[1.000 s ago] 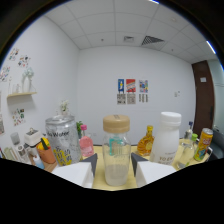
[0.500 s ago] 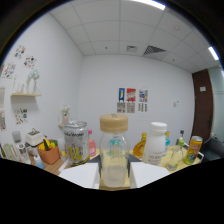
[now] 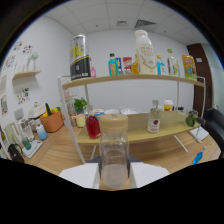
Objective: Make me a cup of Mount Fuji.
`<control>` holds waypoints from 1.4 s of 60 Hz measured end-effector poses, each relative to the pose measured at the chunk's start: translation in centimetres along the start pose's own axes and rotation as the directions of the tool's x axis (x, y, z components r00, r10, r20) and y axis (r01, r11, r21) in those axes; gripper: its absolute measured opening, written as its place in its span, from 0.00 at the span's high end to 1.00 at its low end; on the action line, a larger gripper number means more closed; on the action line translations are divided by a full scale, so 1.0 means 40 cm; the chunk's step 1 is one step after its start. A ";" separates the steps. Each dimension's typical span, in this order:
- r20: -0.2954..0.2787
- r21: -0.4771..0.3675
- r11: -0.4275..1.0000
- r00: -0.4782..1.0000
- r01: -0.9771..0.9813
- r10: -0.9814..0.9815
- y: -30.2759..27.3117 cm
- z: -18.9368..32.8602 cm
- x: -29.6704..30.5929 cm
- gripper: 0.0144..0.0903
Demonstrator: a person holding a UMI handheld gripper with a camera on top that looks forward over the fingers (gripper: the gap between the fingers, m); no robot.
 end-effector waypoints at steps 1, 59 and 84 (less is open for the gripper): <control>0.001 -0.010 1.000 1.000 -0.011 0.011 0.020 0.006 0.000 0.66; 0.187 -0.233 -0.173 -0.218 -0.957 0.958 0.067 0.079 0.046 0.67; 0.179 -0.102 0.408 0.387 -0.907 0.905 0.033 0.050 0.042 0.66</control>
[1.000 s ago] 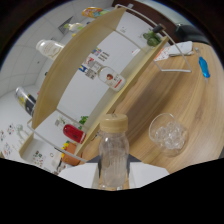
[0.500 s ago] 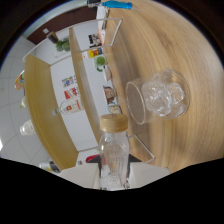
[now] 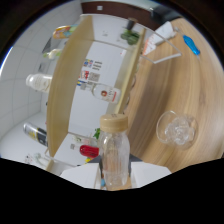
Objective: Make me a cup of Mount Fuji.
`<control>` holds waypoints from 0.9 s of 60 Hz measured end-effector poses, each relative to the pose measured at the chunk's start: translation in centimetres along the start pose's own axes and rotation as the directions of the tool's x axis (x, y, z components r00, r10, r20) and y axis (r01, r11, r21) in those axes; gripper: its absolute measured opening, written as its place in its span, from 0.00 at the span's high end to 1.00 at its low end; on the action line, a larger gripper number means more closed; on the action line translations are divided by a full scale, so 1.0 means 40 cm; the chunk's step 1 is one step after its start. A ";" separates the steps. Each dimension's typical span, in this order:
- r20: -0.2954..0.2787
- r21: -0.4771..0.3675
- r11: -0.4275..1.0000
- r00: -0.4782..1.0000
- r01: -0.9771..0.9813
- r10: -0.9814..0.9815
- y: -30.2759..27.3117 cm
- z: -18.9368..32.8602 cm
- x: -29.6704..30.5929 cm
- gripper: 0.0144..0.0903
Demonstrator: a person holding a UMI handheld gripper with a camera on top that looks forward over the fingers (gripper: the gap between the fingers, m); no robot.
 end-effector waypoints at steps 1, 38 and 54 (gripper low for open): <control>-0.006 0.009 0.997 0.997 0.071 -0.071 -0.004 -0.003 -0.008 0.66; -0.154 -0.217 0.390 0.364 0.895 -0.919 0.124 0.126 0.194 0.66; -0.131 -0.232 0.376 0.355 0.897 -0.926 0.137 0.112 0.221 0.63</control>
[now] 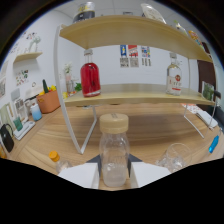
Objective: Make me a cup of Mount Fuji.
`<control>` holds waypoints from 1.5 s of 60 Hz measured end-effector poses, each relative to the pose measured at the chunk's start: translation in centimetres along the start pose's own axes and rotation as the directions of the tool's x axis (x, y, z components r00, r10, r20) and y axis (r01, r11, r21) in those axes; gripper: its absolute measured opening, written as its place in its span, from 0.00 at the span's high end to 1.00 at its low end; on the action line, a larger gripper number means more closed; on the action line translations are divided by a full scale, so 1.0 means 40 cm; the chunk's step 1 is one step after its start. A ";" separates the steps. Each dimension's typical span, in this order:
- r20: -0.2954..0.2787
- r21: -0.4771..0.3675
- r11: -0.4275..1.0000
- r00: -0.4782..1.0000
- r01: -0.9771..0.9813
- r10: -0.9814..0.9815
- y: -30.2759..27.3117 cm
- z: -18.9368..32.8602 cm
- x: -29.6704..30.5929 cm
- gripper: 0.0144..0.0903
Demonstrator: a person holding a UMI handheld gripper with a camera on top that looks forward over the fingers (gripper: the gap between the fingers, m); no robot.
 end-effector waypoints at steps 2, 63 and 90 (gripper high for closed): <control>0.004 0.003 1.000 1.000 0.005 -0.005 0.003 -0.006 -0.001 0.63; -0.094 0.058 0.995 0.992 -0.077 0.083 -0.423 -0.374 0.273 0.07; -0.097 0.284 0.959 0.995 0.019 0.009 -0.913 -0.259 0.272 0.07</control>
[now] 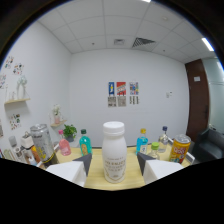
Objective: Make me a cup of Mount Fuji.
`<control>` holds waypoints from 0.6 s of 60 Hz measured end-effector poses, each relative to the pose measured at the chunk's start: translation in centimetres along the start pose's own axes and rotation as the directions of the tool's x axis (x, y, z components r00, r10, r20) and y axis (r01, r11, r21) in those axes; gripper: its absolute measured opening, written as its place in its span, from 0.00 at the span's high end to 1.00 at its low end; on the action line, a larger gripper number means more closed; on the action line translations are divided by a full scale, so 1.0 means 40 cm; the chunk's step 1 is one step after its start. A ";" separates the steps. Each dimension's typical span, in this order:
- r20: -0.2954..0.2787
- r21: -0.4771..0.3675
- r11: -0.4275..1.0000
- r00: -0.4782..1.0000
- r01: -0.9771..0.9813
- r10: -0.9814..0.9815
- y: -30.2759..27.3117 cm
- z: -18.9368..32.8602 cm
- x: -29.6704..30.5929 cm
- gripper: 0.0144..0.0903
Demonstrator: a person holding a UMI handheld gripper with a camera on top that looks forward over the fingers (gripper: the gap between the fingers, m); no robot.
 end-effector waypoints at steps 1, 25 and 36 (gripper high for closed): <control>0.000 0.004 1.000 1.000 0.002 -0.002 0.002 0.011 0.004 0.08; 0.004 -0.052 0.998 0.999 -0.041 0.041 0.075 0.096 -0.003 0.55; 0.030 -0.002 1.000 0.999 -0.012 0.012 0.009 0.042 -0.010 0.57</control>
